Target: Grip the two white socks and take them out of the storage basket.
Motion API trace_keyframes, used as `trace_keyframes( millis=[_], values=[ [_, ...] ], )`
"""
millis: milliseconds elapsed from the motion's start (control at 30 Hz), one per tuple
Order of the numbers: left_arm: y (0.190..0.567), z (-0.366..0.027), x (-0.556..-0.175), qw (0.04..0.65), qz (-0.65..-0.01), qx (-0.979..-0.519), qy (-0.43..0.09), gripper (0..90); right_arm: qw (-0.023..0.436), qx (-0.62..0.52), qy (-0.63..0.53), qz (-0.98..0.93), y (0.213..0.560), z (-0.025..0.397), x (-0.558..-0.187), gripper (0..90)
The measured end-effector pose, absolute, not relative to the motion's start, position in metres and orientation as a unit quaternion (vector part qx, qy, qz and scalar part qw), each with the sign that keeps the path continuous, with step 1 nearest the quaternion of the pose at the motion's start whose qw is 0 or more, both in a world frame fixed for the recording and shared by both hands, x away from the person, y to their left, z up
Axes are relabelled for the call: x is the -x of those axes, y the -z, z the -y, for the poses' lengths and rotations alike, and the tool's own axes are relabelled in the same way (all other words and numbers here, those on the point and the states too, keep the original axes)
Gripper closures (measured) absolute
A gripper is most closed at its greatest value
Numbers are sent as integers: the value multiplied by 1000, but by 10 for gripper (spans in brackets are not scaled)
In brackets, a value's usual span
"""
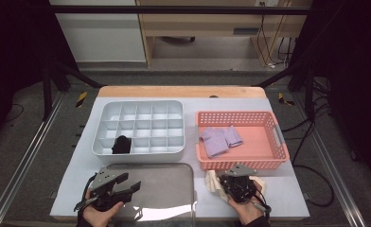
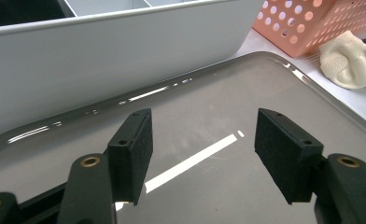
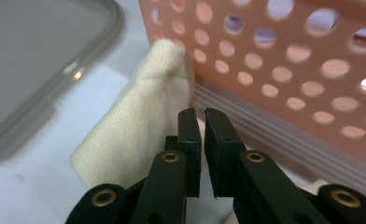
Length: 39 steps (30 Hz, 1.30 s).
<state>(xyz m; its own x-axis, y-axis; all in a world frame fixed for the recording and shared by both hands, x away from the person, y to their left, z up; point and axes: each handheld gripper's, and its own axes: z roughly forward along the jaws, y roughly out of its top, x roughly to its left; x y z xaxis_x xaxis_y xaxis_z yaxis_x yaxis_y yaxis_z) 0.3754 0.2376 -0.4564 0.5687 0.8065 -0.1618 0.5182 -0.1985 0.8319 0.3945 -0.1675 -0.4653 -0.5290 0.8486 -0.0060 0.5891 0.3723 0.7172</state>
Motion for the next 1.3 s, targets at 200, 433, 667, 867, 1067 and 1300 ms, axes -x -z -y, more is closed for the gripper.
trace_keyframes(
  millis=[200,433,667,867,1067,1300],
  values=[
    [456,-237,-376,458,-438,-758,-157,363,209,-423,-403,-784,434,165,-382,842],
    [456,-238,-376,459,-438,-757,-157,363,170,-392,-389,-816,442,132,-378,820],
    [456,-238,-376,458,-438,-757,-157,362,174,-414,-314,-836,474,127,-391,693],
    [456,-238,-375,459,-438,-757,-156,361,196,-408,-305,-838,475,124,-389,847],
    [455,-239,-376,460,-439,-755,-157,361,168,-425,-324,-829,470,127,-389,870],
    [455,-238,-376,460,-441,-755,-156,360,118,-375,-441,-807,448,115,-372,861]
  ],
)
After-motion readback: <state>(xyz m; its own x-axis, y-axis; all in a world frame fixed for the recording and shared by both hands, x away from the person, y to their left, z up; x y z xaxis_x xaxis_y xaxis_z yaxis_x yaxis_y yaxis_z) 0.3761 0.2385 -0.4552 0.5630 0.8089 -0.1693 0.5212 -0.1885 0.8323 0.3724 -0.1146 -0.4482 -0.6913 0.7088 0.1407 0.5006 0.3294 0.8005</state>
